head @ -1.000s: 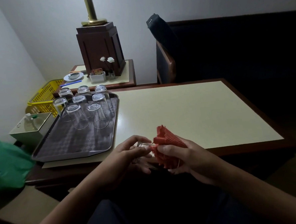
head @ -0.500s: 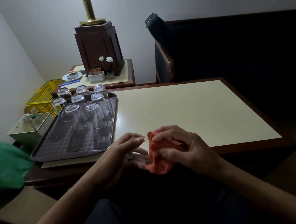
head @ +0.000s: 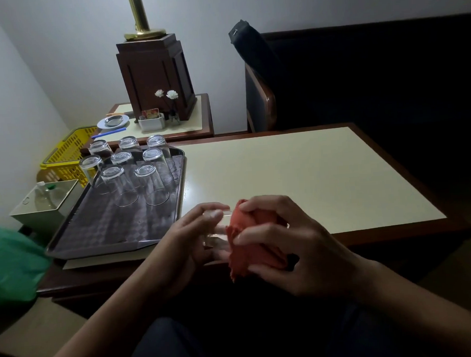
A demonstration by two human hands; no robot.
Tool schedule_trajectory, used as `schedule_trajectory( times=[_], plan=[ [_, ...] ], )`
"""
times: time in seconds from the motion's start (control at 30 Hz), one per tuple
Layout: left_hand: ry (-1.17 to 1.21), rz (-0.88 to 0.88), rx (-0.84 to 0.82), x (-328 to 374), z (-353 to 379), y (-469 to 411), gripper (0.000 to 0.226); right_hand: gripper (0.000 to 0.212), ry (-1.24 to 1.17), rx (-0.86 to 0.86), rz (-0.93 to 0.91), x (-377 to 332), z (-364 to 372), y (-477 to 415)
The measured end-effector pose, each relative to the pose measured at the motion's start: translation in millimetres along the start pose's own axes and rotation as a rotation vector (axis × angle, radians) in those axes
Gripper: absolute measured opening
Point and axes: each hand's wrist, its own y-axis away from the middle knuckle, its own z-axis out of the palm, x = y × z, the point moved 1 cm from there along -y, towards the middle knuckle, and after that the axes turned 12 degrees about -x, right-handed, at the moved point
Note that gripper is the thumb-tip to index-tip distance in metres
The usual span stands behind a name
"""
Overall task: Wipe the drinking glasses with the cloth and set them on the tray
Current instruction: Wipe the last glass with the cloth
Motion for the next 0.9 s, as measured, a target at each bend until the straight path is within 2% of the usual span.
schedule_trajectory(
  times=[0.07,0.13,0.23,0.33,0.37,0.4,0.5,0.57,0.63,0.67,0.77,0.8,0.83,0.87,0.9],
  plan=[
    [-0.020,-0.065,0.002,2,-2,0,0.039,0.045,0.117,-0.004,-0.078,1,5,0],
    [-0.016,-0.110,0.003,2,-2,-1,0.043,0.053,-0.021,0.051,-0.006,1,7,1],
    [-0.030,-0.109,-0.023,-2,-2,1,0.048,0.057,-0.447,0.122,0.263,-2,8,-1],
    [-0.154,0.011,-0.092,-2,-7,6,0.046,0.052,-1.035,0.140,0.528,2,9,-4],
    [-0.156,0.027,-0.084,-1,-7,6,0.046,0.052,-1.065,0.138,0.531,0,6,-5],
    [-0.130,0.025,-0.062,0,-7,5,0.043,0.053,-0.914,0.116,0.471,-2,2,-6],
    [0.019,-0.059,0.004,2,-4,0,0.031,0.058,-0.187,0.004,0.131,-6,-1,-3],
    [0.074,-0.132,-0.029,1,-4,1,0.038,0.058,-0.020,-0.018,-0.002,-4,2,0],
    [0.080,-0.127,-0.070,1,-2,4,0.033,0.060,-0.138,0.049,0.073,-1,4,1],
    [0.058,-0.090,-0.085,1,-1,5,0.032,0.059,-0.299,0.110,0.159,-1,3,0],
    [-0.107,0.021,-0.034,4,-2,5,0.046,0.050,-1.179,0.148,0.470,2,10,-4],
    [-0.104,0.029,0.006,2,-4,4,0.047,0.048,-1.304,0.138,0.509,0,10,-5],
    [-0.066,0.015,0.043,1,-4,2,0.051,0.048,-1.267,0.128,0.510,-3,9,-6],
    [-0.019,-0.019,0.081,-1,-3,1,0.057,0.049,-1.057,0.107,0.452,-4,8,-6],
    [0.027,-0.064,0.101,-2,-4,0,0.061,0.051,-0.736,0.075,0.339,-6,6,-4]
  ],
)
